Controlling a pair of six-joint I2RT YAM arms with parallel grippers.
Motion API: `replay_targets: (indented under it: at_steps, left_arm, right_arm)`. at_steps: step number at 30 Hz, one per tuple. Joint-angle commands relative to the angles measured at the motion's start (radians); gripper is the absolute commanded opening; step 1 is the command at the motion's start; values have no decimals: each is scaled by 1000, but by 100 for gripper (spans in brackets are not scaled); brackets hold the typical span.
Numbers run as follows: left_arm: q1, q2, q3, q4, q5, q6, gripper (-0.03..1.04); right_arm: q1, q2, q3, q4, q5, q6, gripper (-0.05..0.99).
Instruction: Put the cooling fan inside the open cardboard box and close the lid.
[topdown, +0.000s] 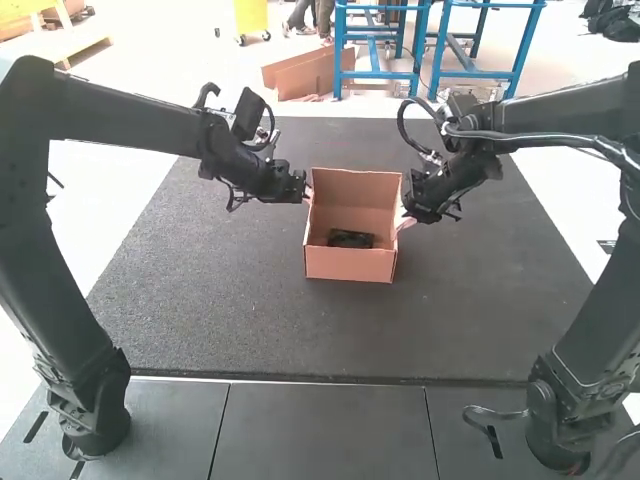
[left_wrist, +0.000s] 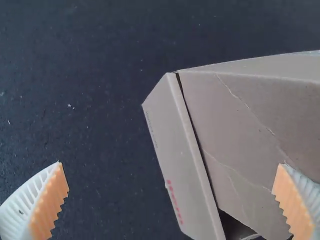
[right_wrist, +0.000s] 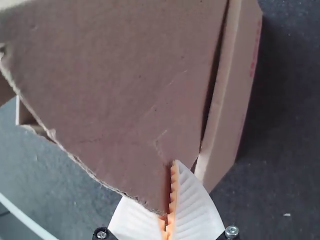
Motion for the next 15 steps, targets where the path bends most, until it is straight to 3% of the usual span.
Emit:
replay_targets:
  at_steps: [1, 2, 4, 8, 10, 14, 15]
  left_arm:
    - [-8, -37, 0, -3, 5, 16, 97]
    - [-10, -39, 0, -9, 5, 17, 97]
    - [-11, -34, -1, -31, 5, 34, 97]
    - [-10, -28, -3, -60, -1, 51, 97]
    - [-3, -28, 2, -60, -49, 51, 97]
    - [15, -27, 0, -51, -217, 74, 97]
    - [24, -22, 2, -48, -237, 76, 97]
  right_arm:
    - [12, -25, -6, -4, 4, -5, 2]
    - [12, -25, -1, -6, 4, -4, 13]
    - [12, -25, 23, -20, 1, 15, 46]
    - [4, -25, 51, -75, -2, 4, 90]
    - [0, -28, 62, -103, -8, -15, 92]
    - [-7, -42, 85, -196, -39, -64, 92]
    - [-8, -51, 94, -224, -50, -84, 92]
